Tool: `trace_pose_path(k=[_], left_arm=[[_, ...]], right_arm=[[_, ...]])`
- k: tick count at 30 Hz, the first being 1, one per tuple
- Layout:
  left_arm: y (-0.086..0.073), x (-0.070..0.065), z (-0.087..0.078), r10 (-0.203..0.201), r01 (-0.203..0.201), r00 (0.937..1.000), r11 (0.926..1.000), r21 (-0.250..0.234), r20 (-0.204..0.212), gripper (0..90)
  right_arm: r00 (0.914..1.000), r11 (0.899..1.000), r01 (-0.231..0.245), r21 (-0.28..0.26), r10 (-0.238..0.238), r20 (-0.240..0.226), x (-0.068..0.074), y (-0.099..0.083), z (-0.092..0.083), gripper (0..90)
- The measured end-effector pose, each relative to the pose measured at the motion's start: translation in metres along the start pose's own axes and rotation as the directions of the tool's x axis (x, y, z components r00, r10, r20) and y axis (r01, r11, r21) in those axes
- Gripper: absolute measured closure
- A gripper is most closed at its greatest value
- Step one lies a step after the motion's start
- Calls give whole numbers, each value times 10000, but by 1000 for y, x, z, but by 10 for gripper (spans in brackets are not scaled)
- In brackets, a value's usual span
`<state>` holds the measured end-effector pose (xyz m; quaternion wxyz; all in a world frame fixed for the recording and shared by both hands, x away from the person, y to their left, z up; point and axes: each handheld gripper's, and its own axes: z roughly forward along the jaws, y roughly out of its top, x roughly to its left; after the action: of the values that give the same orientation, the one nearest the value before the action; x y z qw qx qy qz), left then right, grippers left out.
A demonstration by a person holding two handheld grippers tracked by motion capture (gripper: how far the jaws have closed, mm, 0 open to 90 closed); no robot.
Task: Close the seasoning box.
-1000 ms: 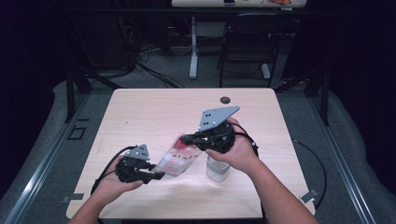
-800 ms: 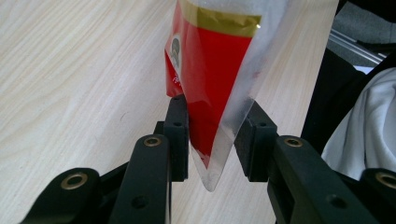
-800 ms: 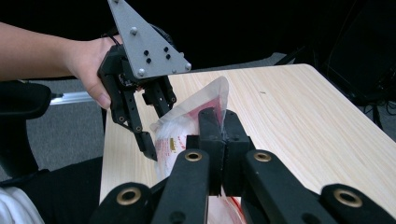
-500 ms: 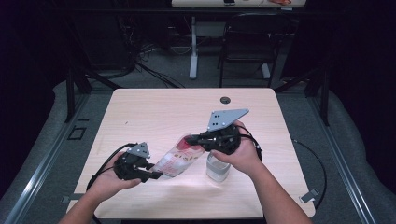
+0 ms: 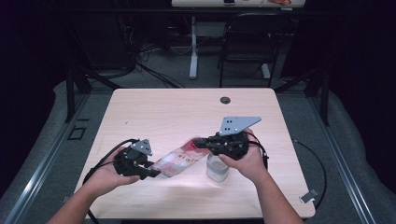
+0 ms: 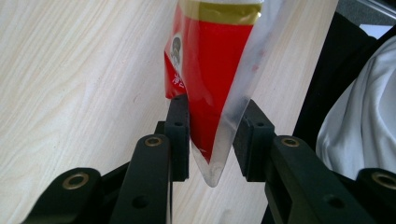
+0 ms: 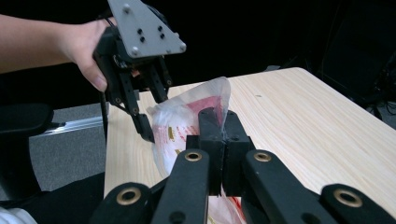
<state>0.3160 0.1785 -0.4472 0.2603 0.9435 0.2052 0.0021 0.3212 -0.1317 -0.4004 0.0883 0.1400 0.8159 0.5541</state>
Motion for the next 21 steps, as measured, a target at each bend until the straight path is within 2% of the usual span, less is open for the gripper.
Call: trace_pose_path(k=[9, 14, 21], left_arm=[[3, 2, -5, 50, -47, 9999, 9996, 261, -102, 718], [4, 2, -5, 122, -116, 9998, 9989, 456, -133, 722], [6, 1, -8, 140, -127, 9997, 9974, 711, -186, 726]], right_arm=[[9997, 9998, -190, -23, 190, 137, -3, -11, -1, 898], [9989, 9988, -469, -109, 469, 39, -6, -17, -1, 899], [9986, 9986, -529, -100, 529, 20, -5, -20, 0, 899]])
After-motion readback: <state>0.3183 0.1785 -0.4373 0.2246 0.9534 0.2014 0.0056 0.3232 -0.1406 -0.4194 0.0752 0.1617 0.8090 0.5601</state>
